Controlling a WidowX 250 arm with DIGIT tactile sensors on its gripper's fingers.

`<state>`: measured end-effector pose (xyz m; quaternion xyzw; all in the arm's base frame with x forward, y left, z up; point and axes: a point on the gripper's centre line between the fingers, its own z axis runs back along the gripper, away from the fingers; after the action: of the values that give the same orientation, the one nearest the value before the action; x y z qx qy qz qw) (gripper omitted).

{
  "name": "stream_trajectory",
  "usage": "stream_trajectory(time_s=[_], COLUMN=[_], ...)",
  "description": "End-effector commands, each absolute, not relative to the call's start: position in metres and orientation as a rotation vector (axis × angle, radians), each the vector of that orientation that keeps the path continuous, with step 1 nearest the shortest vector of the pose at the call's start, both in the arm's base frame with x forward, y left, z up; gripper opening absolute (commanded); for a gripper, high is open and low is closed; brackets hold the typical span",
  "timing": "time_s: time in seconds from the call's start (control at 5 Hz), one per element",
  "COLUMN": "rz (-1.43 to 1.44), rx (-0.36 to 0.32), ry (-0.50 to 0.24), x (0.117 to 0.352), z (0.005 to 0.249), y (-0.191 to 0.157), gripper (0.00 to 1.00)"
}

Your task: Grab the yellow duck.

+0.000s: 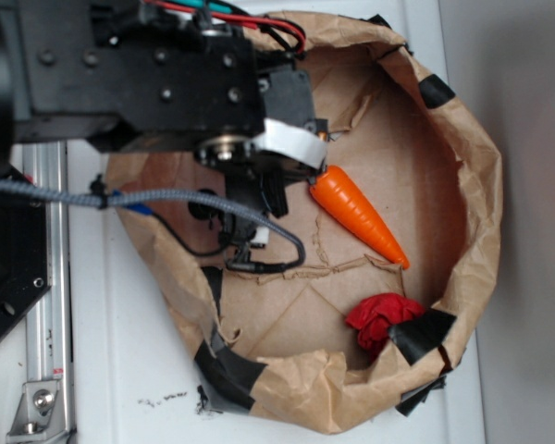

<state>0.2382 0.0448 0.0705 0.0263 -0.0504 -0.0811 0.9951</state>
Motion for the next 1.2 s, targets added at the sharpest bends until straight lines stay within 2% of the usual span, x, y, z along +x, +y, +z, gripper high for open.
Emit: stream_trajectory(time_s=[0.0, 0.8, 1.0], rz=[-0.264, -0.264, -0.268], rx=[0.093, 0.093, 0.116], ry=[-0.035, -0.035, -0.055], x=[0.218, 0.218, 0.229], z=[0.065, 0.065, 0.066], y=[0.065, 0.065, 0.085], gripper=[1.0, 1.0, 1.0])
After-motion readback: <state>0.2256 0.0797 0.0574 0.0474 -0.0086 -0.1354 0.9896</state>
